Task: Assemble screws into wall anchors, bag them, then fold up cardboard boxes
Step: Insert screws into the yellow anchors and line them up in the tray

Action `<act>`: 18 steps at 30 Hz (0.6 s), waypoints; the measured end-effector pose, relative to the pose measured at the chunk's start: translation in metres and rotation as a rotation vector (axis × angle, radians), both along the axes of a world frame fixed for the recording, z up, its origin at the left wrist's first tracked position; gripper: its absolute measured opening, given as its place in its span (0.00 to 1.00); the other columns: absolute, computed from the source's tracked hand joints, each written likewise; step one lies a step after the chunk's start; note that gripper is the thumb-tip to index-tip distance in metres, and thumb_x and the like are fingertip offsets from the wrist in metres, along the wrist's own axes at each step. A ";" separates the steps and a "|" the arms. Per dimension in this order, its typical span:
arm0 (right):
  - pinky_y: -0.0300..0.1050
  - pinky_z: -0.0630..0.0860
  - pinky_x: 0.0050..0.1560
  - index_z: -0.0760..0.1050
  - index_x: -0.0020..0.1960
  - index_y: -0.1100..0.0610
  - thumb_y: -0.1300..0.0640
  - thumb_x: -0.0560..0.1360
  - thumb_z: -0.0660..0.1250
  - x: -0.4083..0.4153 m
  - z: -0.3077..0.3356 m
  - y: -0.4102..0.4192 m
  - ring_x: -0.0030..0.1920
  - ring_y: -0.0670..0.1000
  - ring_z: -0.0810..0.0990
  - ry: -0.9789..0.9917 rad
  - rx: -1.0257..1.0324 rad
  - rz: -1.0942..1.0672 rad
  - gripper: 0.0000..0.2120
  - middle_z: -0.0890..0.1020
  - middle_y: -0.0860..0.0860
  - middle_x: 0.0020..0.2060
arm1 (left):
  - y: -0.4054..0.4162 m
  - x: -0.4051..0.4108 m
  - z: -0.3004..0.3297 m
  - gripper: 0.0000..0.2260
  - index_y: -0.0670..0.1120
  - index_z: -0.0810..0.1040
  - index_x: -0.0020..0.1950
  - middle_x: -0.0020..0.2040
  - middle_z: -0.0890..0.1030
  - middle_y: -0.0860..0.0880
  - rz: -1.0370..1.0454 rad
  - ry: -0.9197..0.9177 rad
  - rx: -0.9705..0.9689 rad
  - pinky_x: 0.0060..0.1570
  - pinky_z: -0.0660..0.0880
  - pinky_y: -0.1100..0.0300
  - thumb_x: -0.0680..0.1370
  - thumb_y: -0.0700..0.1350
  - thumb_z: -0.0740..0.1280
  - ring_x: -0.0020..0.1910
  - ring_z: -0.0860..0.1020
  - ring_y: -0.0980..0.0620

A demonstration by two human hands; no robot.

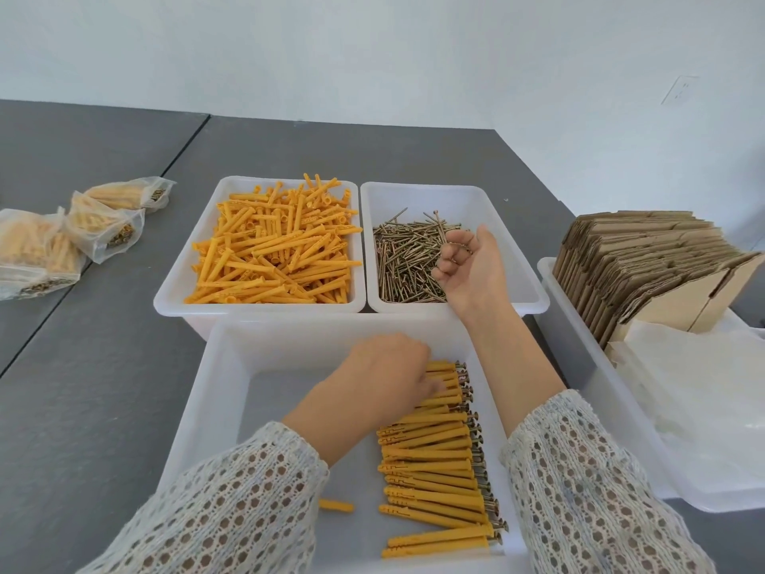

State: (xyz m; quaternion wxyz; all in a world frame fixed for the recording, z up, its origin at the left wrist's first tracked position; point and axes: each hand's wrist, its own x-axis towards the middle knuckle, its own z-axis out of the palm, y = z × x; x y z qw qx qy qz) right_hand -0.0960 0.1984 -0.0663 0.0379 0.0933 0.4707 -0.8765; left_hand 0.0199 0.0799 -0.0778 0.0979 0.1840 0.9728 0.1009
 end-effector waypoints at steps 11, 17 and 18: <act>0.41 0.66 0.29 0.75 0.42 0.59 0.49 0.85 0.51 -0.003 -0.003 0.000 0.25 0.47 0.69 0.003 0.015 0.006 0.22 0.74 0.50 0.26 | -0.012 0.008 -0.011 0.29 0.44 0.79 0.56 0.51 0.79 0.47 0.123 -0.436 -0.360 0.53 0.75 0.53 0.79 0.68 0.57 0.53 0.78 0.46; 0.42 0.67 0.29 0.75 0.42 0.59 0.49 0.85 0.51 -0.002 -0.002 0.001 0.25 0.48 0.69 0.011 0.022 0.006 0.22 0.74 0.50 0.26 | -0.008 0.008 -0.010 0.23 0.44 0.76 0.60 0.51 0.76 0.48 0.117 -0.393 -0.354 0.49 0.72 0.54 0.79 0.63 0.63 0.57 0.78 0.45; 0.41 0.67 0.29 0.75 0.42 0.59 0.50 0.85 0.51 -0.001 -0.002 0.001 0.25 0.48 0.69 0.010 0.021 0.006 0.22 0.74 0.50 0.26 | -0.008 0.009 -0.008 0.23 0.44 0.76 0.60 0.51 0.76 0.48 0.117 -0.389 -0.358 0.48 0.72 0.55 0.79 0.63 0.63 0.57 0.78 0.45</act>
